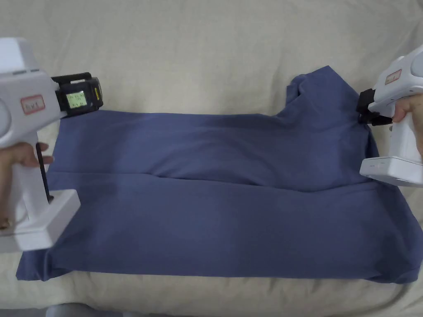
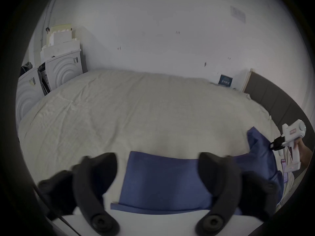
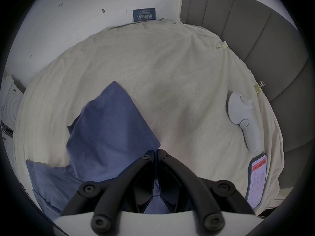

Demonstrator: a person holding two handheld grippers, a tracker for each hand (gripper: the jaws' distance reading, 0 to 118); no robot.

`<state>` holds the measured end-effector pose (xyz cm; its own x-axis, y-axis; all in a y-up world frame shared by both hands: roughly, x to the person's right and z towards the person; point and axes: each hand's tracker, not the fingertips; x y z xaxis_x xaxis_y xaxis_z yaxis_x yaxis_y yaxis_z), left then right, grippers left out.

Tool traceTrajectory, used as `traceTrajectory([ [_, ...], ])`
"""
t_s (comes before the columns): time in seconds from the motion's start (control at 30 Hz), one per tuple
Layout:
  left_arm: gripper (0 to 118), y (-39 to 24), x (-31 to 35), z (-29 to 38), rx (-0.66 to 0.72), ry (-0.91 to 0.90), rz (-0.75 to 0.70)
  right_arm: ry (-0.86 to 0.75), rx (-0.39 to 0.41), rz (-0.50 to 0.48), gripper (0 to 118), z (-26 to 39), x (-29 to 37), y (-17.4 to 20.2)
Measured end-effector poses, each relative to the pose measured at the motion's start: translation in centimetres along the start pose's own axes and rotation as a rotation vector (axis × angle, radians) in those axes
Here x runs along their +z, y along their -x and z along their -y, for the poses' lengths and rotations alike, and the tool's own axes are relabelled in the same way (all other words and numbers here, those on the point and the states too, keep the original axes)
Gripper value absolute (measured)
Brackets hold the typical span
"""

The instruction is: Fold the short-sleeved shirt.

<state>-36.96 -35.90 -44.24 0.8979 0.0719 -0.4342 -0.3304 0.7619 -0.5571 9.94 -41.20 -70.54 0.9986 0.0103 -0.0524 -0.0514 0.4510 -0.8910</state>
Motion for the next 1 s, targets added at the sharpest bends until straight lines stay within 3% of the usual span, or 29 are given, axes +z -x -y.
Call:
traceTrajectory([
  [0.2, 117, 1.8, -5.2, -3.9, -0.044, 0.2, -0.008, -0.018, -0.002, -0.025, 2, 0.0, 1.3, 0.0],
  [0.47, 111, 3.0, -12.4, -2.9, -0.052, 0.45, -0.062, -0.022, 0.033, -0.021, 2, -0.3, 1.7, 0.4],
  [0.57, 95, 3.5, -13.8, -2.5, -0.04, 0.462, -0.094, -0.021, 0.047, -0.017, 2, -0.2, 1.7, 0.6],
  [0.67, 66, 3.7, -14.3, -2.0, -0.029, 0.456, -0.091, -0.025, 0.049, -0.017, 2, -0.2, 1.7, 0.5],
  [0.73, 31, 3.6, -14.7, -1.7, -0.032, 0.497, -0.067, -0.022, 0.05, -0.015, 2, -0.2, 1.6, 0.5],
  [0.8, 8, 3.4, -14.5, -1.5, -0.023, 0.478, -0.039, -0.023, 0.053, -0.008, 2, -0.2, 1.6, 0.6],
  [0.87, 0, 3.1, -14.7, -1.2, -0.033, 0.476, -0.035, -0.021, 0.055, -0.006, 2, -0.1, 1.6, 0.6],
  [1.0, 0, 3.4, -14.2, -1.3, -0.018, 0.45, -0.035, -0.03, 0.061, -0.01, 2, 0.1, 2.1, 0.6],
])
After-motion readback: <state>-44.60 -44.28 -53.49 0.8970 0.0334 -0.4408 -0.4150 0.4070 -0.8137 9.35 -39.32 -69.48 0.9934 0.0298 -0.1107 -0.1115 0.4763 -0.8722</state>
